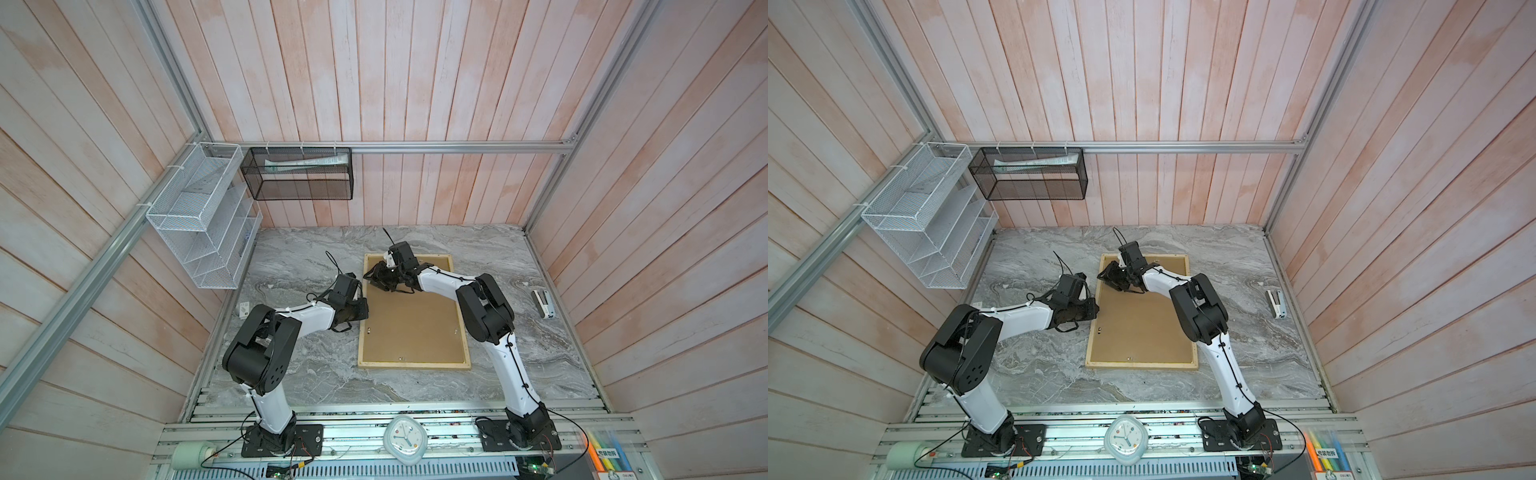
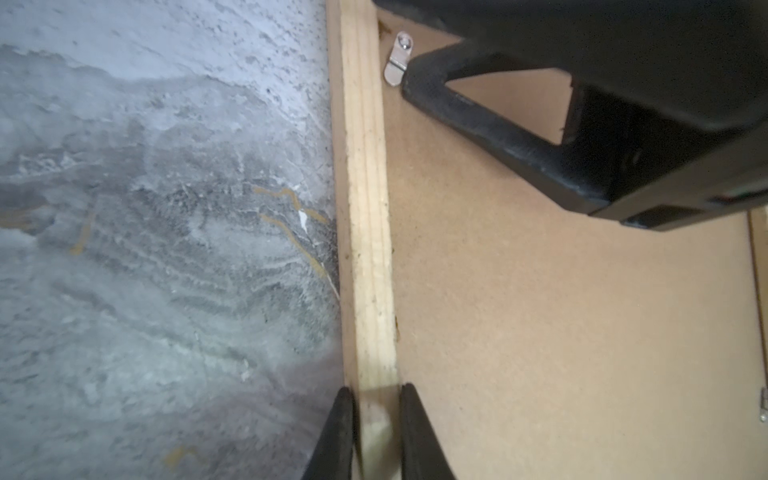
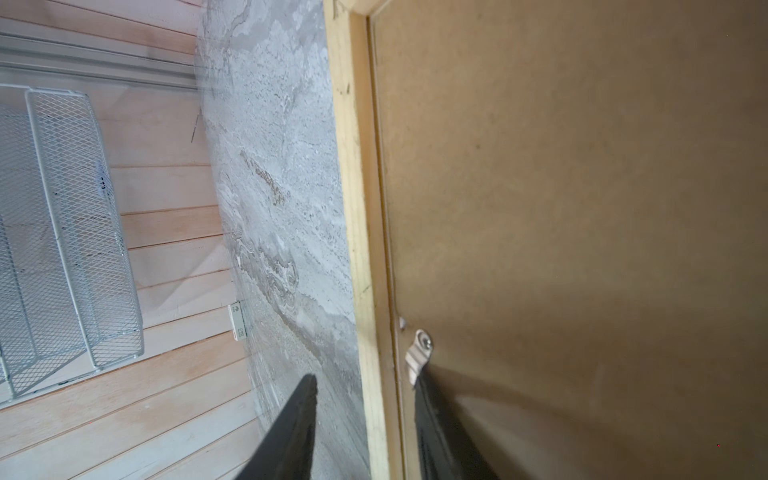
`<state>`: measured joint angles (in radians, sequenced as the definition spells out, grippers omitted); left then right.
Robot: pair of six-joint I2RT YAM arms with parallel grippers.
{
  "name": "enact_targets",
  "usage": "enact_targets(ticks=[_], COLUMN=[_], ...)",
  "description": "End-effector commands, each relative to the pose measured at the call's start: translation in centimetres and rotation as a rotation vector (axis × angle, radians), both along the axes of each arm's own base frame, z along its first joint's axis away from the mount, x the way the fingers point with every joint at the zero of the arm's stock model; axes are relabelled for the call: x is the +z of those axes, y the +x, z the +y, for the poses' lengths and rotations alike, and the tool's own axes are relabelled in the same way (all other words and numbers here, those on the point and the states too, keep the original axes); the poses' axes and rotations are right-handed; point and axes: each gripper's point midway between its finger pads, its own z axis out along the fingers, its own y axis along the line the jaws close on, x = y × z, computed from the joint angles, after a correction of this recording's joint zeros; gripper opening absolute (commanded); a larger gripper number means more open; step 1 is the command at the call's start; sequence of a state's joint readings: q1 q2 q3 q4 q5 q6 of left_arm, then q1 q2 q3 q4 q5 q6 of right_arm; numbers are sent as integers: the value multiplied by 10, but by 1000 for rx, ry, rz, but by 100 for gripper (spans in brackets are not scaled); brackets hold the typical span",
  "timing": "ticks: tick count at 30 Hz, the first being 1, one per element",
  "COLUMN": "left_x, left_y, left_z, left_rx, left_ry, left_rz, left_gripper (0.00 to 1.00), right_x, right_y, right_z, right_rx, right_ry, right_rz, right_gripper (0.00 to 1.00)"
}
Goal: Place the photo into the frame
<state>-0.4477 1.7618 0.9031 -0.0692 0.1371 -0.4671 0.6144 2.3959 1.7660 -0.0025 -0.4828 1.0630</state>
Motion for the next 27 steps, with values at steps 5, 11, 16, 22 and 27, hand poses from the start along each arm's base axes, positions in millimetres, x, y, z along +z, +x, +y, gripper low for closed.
enact_targets(ticks=[5, 11, 16, 22, 27], left_x=[-6, -7, -5, -9, -11], left_y=[-41, -43, -45, -48, -45], left_z=[-24, -26, -28, -28, -22], left_rx=[-123, -134, -139, -140, -100], left_ry=[-73, -71, -75, -71, -42], left_rz=[112, 113, 114, 122, 129], left_gripper=[17, 17, 17, 17, 17], right_x=[-63, -72, -76, -79, -64], right_y=[-6, -5, -8, -10, -10], right_z=[-15, -21, -25, -23, -16], right_rx=[-126, -196, -245, -267, -201], right_ry=[-80, -89, -91, -71, -55], right_rz=[131, 157, 178, 195, 138], right_gripper=[41, 41, 41, 41, 41])
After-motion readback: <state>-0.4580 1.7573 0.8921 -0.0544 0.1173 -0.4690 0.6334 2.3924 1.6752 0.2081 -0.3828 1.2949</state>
